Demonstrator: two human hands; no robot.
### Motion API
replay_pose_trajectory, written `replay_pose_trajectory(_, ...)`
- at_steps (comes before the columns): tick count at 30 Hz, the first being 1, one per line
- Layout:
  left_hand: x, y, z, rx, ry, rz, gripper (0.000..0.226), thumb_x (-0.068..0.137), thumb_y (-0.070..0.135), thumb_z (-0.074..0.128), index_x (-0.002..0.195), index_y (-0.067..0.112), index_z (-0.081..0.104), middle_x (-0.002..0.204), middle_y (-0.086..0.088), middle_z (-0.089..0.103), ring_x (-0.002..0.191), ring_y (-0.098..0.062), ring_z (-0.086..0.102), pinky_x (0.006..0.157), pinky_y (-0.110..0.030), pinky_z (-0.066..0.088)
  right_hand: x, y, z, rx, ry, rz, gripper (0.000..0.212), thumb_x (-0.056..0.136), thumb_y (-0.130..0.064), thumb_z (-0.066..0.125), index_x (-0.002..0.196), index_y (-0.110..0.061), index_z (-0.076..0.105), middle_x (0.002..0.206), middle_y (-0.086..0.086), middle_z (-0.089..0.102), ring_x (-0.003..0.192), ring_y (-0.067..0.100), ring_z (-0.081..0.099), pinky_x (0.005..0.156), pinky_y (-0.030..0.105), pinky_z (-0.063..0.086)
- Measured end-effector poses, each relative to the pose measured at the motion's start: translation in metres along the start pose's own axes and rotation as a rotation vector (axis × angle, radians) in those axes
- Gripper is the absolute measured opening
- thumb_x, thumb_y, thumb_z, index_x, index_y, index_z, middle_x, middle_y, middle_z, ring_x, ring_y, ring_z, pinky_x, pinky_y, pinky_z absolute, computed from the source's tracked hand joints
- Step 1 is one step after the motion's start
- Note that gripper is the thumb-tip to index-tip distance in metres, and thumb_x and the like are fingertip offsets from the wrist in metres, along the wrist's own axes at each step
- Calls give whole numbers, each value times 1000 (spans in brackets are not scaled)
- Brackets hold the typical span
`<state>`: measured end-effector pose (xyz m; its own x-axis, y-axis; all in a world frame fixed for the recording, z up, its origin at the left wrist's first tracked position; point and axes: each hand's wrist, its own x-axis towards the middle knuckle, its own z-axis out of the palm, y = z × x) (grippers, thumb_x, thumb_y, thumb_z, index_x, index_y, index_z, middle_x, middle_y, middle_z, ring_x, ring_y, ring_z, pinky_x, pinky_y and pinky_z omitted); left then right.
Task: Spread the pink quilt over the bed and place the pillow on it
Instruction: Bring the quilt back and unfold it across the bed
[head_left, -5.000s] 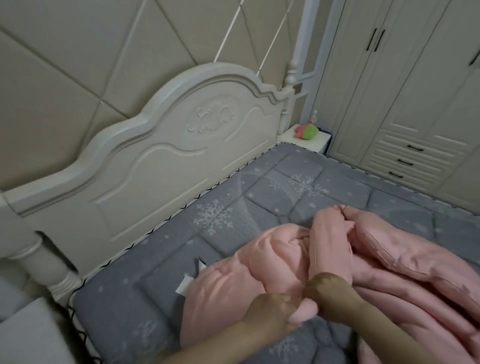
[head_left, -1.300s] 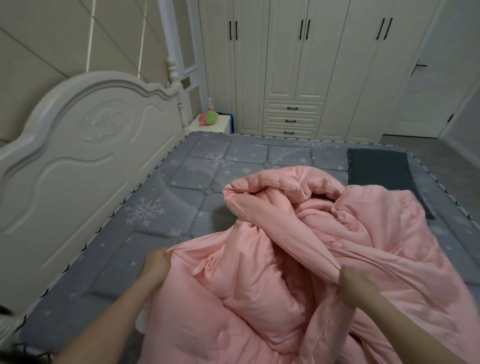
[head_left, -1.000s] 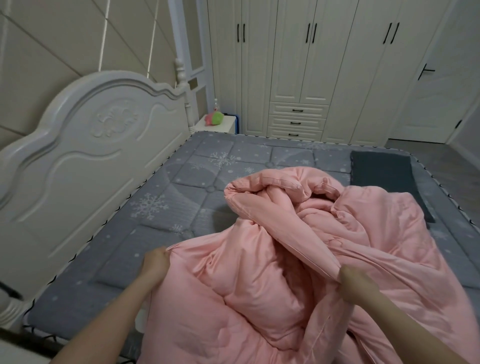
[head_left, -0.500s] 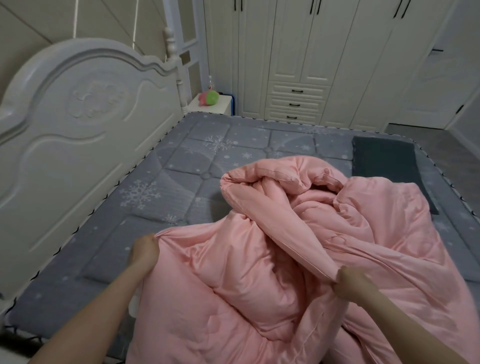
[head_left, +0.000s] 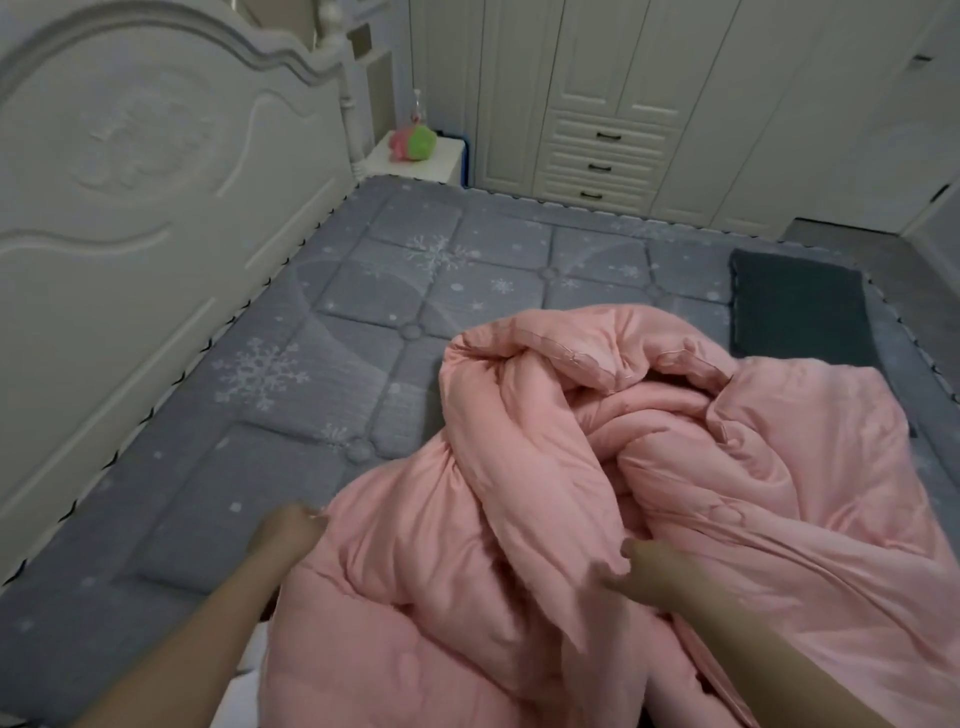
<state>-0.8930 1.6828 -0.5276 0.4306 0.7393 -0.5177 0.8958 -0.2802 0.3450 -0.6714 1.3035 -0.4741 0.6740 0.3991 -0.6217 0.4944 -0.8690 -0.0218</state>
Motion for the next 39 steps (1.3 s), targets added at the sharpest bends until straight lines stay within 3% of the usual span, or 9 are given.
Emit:
replay_pose_trajectory(5,16,76,9,-90,-32,190,39,82,46,59,111,20,67,118,-6,66,108,-24,61,89,-29,47,21,10,-12,-14,103,51,58,89,-55,44,130,-14,46,132,7,55,119,24,52,95,31,41)
replay_pose_trajectory(9,13,145,30,-129,-52,365,47,79,43,66,116,15,64,117,-11,66,108,-26,61,87,-30,46,21,45,-18,-53,215,150,51,92,-47,40,134,-18,42,135,4,51,121,21,51,96,30,40)
replay_pose_trajectory(13,17,191,62,-112,-66,422,73,69,54,71,127,14,55,129,-13,56,117,-28,55,96,-36,46,15,94,-19,11,255,237,52,88,-46,47,132,-19,39,132,4,46,120,22,49,91,33,45)
replay_pose_trajectory(16,20,214,87,-167,13,337,91,64,52,77,135,7,43,136,-21,46,126,-34,44,103,-39,39,10,128,-12,27,288,277,48,88,-44,47,129,-20,42,124,2,48,115,22,48,88,35,47)
replay_pose_trajectory(21,23,234,127,-443,-13,-25,115,61,35,85,144,-4,14,147,-24,29,134,-37,34,109,-39,31,7,178,7,58,316,286,42,88,-38,50,126,-19,47,124,4,49,112,24,51,84,34,44)
replay_pose_trajectory(28,-4,255,130,-260,188,80,37,84,8,61,116,-11,57,117,-36,56,109,-48,53,88,-41,42,37,225,-15,85,381,160,30,85,-30,54,108,-13,57,110,9,57,101,33,58,75,40,48)
replay_pose_trajectory(32,-40,260,118,-244,309,303,13,80,3,62,87,-4,70,91,-27,68,81,-32,62,63,-30,36,76,205,-61,129,504,-32,39,88,-33,52,122,-14,55,118,10,58,101,34,58,76,41,49)
replay_pose_trajectory(36,-79,259,110,-268,352,474,8,79,4,66,76,1,73,73,-11,63,71,-21,57,57,-7,34,117,135,-115,271,567,-225,56,83,-36,55,132,-12,44,129,8,53,114,31,54,87,40,45)
replay_pose_trajectory(39,-109,254,104,-296,352,567,21,76,21,59,80,8,75,68,4,58,68,3,53,61,0,34,148,81,-147,344,606,-296,77,74,-37,68,136,-8,33,129,11,51,115,33,52,87,42,45)
